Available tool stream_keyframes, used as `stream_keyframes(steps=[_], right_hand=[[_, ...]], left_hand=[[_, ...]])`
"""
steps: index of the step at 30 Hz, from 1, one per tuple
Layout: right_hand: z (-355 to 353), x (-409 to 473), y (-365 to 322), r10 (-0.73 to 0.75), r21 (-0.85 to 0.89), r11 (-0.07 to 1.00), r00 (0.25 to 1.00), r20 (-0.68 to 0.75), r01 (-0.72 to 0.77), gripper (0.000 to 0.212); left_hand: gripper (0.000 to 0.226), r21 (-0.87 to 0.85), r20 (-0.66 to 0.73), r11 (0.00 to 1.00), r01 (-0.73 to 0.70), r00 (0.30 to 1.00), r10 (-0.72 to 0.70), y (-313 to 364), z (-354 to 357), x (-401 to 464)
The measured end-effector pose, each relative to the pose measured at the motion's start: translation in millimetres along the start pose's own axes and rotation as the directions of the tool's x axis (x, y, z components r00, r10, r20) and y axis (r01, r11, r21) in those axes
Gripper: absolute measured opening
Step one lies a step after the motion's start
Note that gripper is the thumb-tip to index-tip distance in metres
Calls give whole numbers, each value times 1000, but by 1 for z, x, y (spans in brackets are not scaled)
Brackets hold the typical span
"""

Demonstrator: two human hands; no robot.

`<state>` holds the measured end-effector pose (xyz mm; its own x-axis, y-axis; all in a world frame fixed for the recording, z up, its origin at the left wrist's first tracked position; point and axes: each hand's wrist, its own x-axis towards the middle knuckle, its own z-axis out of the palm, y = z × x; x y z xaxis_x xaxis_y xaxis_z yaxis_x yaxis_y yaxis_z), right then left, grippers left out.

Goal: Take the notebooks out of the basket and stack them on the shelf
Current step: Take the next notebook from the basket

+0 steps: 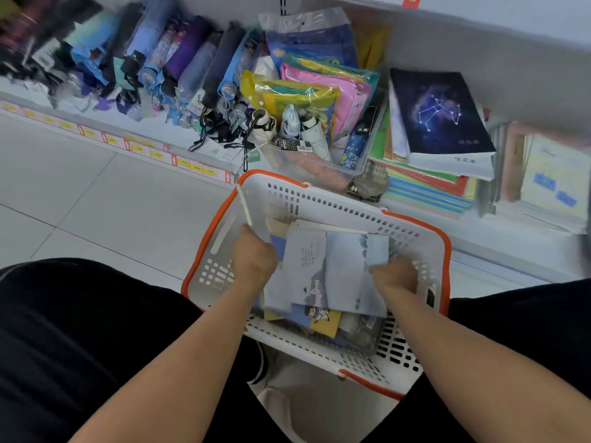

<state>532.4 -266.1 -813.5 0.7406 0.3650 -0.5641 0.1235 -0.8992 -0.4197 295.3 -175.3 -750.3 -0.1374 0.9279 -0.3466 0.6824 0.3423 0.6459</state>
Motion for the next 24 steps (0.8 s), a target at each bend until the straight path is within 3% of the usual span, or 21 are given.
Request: stream_keyframes(steps=[3, 5, 9, 13, 15, 17, 20, 22, 24], right_hand=[[-2, 2, -11, 47, 221, 973, 992, 118, -73, 46], [2, 2, -12, 51, 283, 951, 962, 268, -129, 63], [11, -1, 0, 21, 171, 981, 917, 399, -97, 80], [18, -10, 3, 14, 50, 998, 942, 335, -33, 82], [22, -16, -1, 19, 106, 992, 909, 415, -69, 69], [28, -23, -4, 60, 226, 952, 850, 524, -206, 59], [34, -25, -3, 89, 304, 899, 810, 580, -316, 43], [33, -28, -7, 53, 341, 891, 816, 576, -299, 32], [32, -26, -13, -59, 323, 937, 848, 527, -135, 28]], left_hand=[[46, 354, 98, 926, -133, 990, 105, 18, -5, -6], [48, 417, 190, 896, -156, 978, 82, 18, -4, -12], [40, 270, 327, 959, -92, 945, -1, -8, 6, -18], [25, 100, 336, 995, 18, 940, -51, -23, 16, -22], [30, 71, 365, 996, 62, 927, -84, -26, 19, -20], [43, 65, 428, 993, 99, 896, -117, -27, 20, -17], [49, 78, 496, 992, 102, 859, -127, -29, 24, -15], [50, 89, 502, 992, 86, 857, -119, -33, 27, -18], [53, 121, 498, 991, 62, 859, -115, -35, 32, -20]])
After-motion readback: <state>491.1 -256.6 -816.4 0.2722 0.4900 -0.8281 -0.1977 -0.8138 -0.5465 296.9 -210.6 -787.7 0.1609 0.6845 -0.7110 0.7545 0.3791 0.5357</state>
